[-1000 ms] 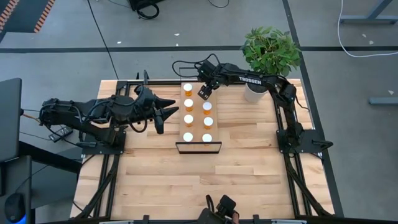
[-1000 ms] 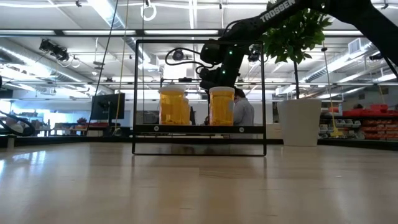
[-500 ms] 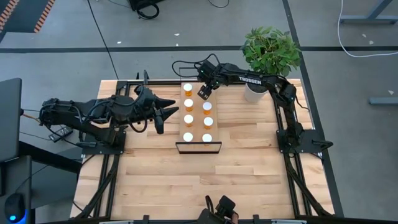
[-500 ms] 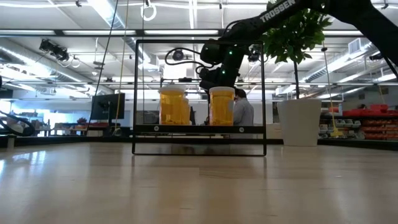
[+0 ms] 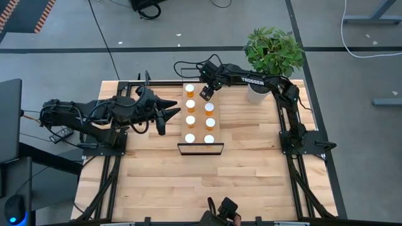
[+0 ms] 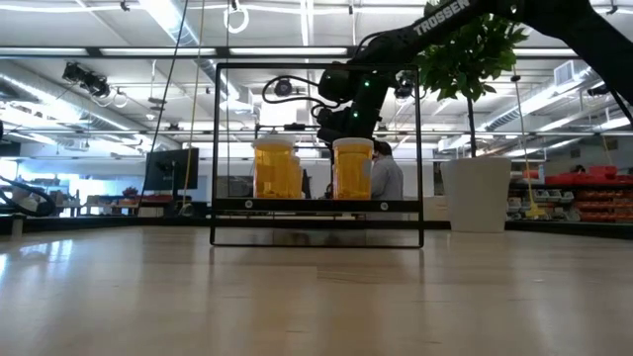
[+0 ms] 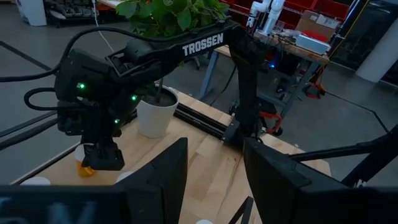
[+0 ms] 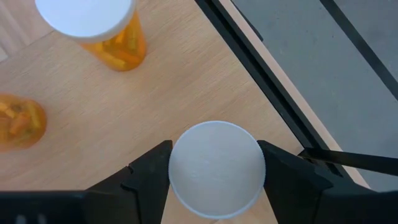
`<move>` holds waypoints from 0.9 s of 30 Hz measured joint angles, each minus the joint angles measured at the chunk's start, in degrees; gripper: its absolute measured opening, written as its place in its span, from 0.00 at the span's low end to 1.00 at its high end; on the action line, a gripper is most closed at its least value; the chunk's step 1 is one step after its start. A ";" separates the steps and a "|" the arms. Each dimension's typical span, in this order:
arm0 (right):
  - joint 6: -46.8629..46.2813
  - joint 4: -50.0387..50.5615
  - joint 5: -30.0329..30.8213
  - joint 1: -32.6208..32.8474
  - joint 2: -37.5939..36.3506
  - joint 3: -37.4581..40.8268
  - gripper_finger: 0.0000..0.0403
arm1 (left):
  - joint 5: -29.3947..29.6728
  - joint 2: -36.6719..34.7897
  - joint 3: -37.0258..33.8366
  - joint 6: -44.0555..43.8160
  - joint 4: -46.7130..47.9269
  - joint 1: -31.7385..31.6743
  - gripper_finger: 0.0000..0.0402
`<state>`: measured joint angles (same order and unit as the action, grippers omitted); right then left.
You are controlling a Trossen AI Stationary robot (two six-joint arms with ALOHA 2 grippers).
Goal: Pick and place medicine bottles onto shelf by color
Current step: Put the orange pill bottle on the shelf aligned with the other orange pill bottles
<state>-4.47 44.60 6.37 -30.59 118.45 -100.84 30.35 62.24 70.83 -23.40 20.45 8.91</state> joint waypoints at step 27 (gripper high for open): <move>-0.03 0.06 -0.33 0.02 0.09 0.04 0.73 | -0.02 0.00 0.00 0.13 0.59 0.00 0.40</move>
<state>-4.50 44.66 6.04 -30.57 118.54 -100.79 30.33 62.24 70.83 -23.27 21.04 8.91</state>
